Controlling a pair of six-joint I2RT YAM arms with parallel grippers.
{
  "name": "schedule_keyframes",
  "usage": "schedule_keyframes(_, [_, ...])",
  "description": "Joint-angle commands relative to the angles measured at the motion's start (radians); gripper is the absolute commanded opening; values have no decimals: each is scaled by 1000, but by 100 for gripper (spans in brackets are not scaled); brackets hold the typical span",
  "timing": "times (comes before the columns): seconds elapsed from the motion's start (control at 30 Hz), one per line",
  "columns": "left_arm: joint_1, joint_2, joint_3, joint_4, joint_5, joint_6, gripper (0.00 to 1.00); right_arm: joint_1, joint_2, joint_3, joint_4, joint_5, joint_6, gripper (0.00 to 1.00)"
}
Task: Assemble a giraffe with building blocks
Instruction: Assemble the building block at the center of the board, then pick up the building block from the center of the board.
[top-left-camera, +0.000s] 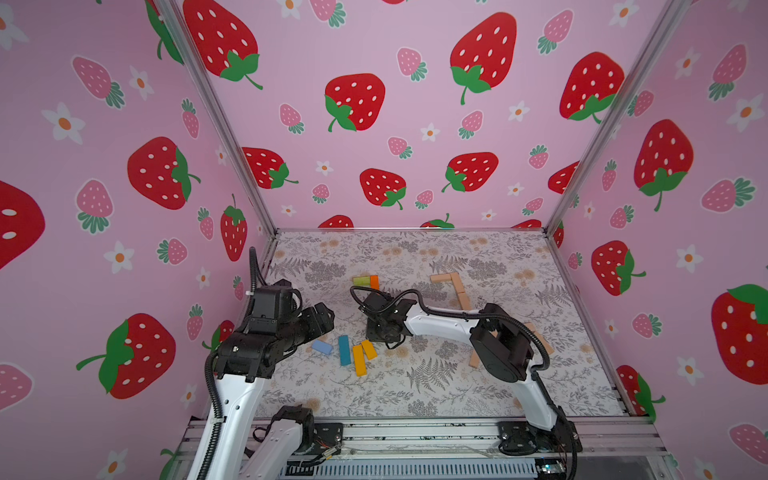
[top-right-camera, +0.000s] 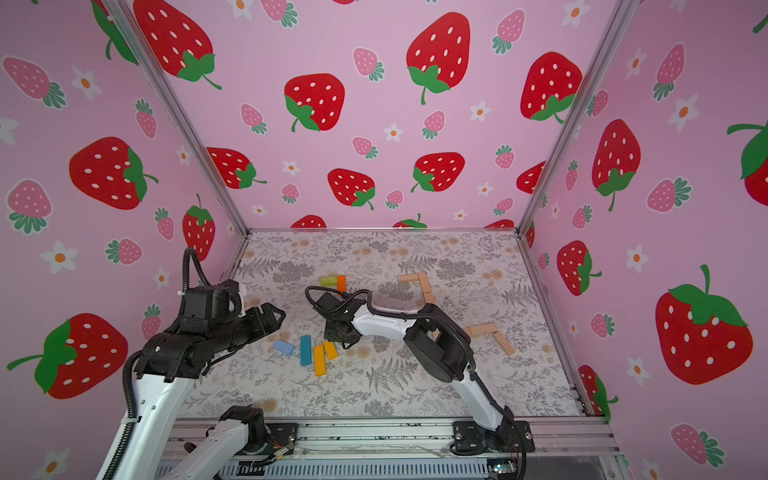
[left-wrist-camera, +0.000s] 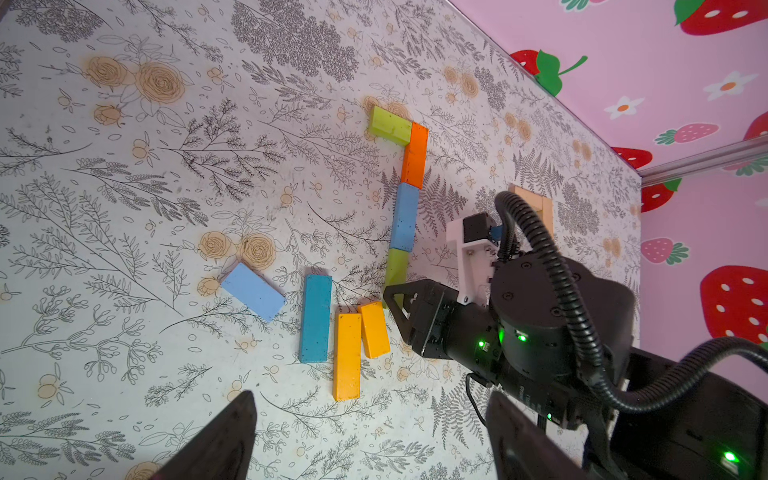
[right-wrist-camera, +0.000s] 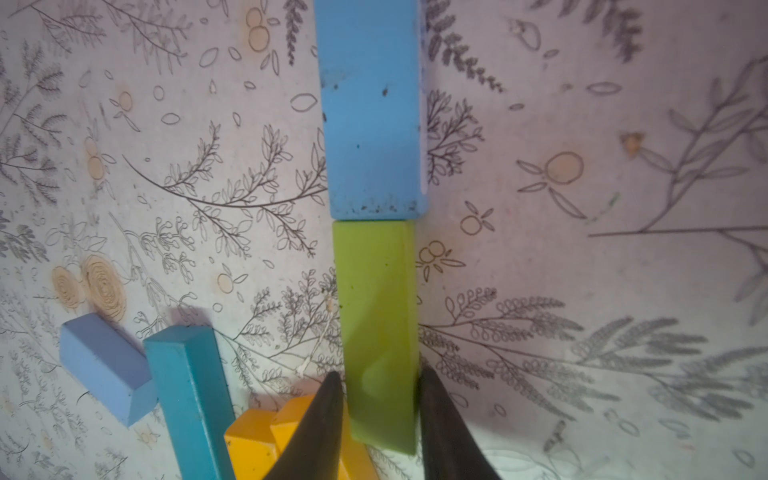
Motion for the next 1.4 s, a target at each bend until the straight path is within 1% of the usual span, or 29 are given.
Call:
schedule_keyframes(0.0, [7, 0, 0, 3, 6, 6, 88, -6, 69, -27, -77, 10, 15, 38])
schedule_keyframes(0.17, [7, 2, 7, -4, 6, 7, 88, -6, 46, -35, -91, 22, 2, 51])
schedule_keyframes(0.2, [7, 3, 11, -8, 6, 7, 88, -6, 38, -35, -94, 27, -5, 55])
schedule_keyframes(0.33, [7, -1, 20, -25, 0, 5, 88, -4, -10, -33, -116, 51, -41, 61])
schedule_keyframes(0.4, [7, -6, 14, -29, -1, -2, 88, -4, -49, -39, -131, 70, -62, 62])
schedule_keyframes(0.5, [7, -9, 13, -48, 11, -16, 88, -4, -124, -66, -137, 100, -97, 68])
schedule_keyframes(0.63, [7, -27, 9, -85, 27, -46, 88, 0, -220, -103, -154, 127, -147, 72])
schedule_keyframes(0.73, [7, -47, -7, -116, 43, -76, 87, 1, -293, -148, -135, 152, -185, 73])
schedule_keyframes(0.97, [7, -97, -82, -188, 45, -108, 87, 1, -406, -211, -82, 177, -307, 75])
schedule_keyframes(1.23, [2, -112, -155, -180, 47, -149, 86, 0, -544, -369, 31, 158, -363, 75])
schedule_keyframes(1.37, [-3, -110, -183, -170, 39, -163, 86, -2, -580, -400, 37, 157, -396, 75])
